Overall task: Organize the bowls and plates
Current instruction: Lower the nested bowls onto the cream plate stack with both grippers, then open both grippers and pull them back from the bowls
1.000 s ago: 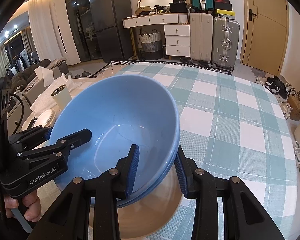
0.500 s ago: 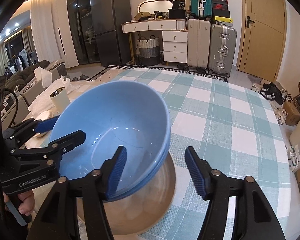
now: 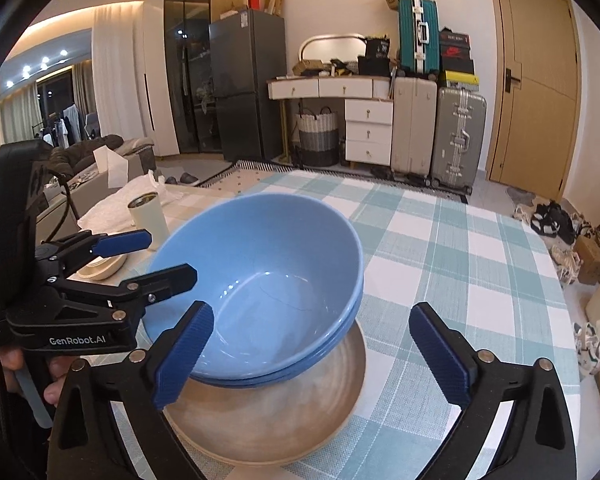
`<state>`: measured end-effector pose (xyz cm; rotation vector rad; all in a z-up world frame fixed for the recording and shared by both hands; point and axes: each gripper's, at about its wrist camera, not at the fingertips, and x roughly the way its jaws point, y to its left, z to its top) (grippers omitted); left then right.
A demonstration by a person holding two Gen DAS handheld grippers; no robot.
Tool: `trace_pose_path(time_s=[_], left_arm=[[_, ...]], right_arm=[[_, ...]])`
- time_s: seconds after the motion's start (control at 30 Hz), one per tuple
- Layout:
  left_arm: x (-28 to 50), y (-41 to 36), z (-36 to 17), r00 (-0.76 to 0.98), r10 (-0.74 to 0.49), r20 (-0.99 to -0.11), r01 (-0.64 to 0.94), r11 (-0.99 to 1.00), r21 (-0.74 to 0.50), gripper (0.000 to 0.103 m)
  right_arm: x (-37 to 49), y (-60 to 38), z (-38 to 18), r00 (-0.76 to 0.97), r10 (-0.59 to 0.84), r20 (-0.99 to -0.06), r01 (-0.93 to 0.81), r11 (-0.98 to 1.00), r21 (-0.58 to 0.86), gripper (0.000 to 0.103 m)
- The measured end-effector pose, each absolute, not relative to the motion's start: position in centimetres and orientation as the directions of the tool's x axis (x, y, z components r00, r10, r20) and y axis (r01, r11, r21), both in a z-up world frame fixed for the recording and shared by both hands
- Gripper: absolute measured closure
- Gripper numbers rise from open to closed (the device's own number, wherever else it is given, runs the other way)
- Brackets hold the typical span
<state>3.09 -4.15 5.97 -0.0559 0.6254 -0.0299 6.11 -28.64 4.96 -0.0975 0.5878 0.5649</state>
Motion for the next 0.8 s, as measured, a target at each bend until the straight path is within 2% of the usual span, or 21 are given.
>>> trace_pose_path(time_s=[0.37, 0.8], left_arm=[[1.3, -4.3, 5.8, 0.839, -0.04, -0.542, 0.019, 0.999, -0.046, 0.002], [-1.9, -2.9, 4.5, 0.882, -0.03, -0.47, 0.009, 0.999, -0.047, 0.002]], right_arm=[[4.3, -30.7, 5.2, 0.719, 0.521, -0.46, -0.551, 0.831, 0.081, 0.001], [2.7, -33.5, 2.9, 0.731, 0.535, -0.423, -0.548, 0.83, 0.102, 0.001]])
